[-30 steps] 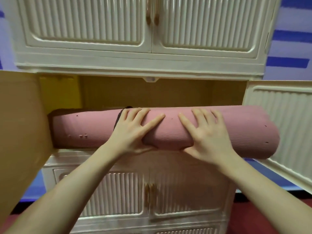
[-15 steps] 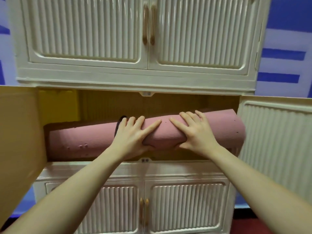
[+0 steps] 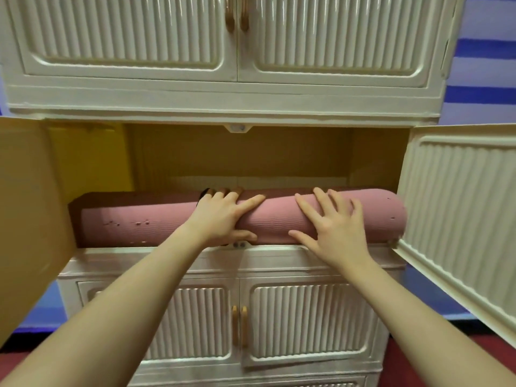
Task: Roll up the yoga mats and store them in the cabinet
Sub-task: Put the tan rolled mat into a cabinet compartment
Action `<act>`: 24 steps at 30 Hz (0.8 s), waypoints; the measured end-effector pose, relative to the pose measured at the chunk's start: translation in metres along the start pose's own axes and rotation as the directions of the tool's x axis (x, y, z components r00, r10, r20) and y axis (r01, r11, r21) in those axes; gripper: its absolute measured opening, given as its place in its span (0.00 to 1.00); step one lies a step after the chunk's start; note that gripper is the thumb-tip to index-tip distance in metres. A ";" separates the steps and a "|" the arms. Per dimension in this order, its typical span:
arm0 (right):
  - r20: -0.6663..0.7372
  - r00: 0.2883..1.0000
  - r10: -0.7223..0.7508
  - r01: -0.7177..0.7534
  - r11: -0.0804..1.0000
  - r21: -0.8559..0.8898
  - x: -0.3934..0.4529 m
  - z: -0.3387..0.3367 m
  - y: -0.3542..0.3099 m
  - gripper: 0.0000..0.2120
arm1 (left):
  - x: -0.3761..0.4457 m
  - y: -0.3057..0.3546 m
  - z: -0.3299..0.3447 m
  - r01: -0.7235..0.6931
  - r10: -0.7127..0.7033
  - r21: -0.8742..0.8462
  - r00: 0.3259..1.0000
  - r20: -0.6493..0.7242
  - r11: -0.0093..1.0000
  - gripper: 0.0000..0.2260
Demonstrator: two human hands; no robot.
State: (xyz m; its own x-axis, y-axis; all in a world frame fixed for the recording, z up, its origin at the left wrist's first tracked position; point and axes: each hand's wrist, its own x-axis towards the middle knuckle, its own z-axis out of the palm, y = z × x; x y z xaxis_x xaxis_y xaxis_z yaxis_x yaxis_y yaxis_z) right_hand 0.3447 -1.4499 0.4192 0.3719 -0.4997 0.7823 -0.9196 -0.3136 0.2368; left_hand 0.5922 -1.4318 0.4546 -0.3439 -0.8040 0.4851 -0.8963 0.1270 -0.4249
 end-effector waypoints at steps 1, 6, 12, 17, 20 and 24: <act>0.017 0.998 0.068 -0.067 0.998 -0.018 -0.006 -0.001 -0.002 0.31 | -0.001 0.000 0.001 -0.002 0.002 -0.009 1.000 -0.008 1.000 0.37; 0.121 0.938 0.325 -0.324 0.946 -0.031 -0.018 -0.010 -0.020 0.31 | -0.010 0.006 0.009 0.007 -0.014 -0.050 0.992 -0.125 0.999 0.36; 0.334 0.905 0.263 -0.294 0.955 0.044 -0.002 0.003 -0.017 0.32 | -0.012 0.017 0.024 0.031 -0.040 -0.044 0.975 -0.218 0.999 0.32; 0.353 0.895 0.272 -0.302 0.953 0.032 0.000 0.006 -0.014 0.31 | -0.007 0.016 0.026 0.070 -0.098 -0.157 0.980 -0.175 0.985 0.27; 0.326 0.907 0.266 -0.294 0.955 0.037 -0.009 0.004 -0.017 0.32 | -0.015 0.026 0.029 0.107 -0.139 -0.167 0.971 -0.194 0.980 0.25; 0.339 0.915 0.218 -0.278 0.951 0.138 -0.003 0.002 -0.020 0.33 | -0.018 0.033 0.029 0.123 -0.155 -0.158 0.965 -0.213 0.980 0.26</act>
State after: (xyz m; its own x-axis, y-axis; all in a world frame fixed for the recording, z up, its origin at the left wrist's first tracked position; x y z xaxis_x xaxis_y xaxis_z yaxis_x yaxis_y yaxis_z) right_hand 0.3620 -1.4443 0.4110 0.1826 -0.7994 0.5724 -0.9599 -0.2709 -0.0721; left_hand 0.5770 -1.4303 0.4101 -0.2521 -0.6717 0.6967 -0.9647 0.1173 -0.2360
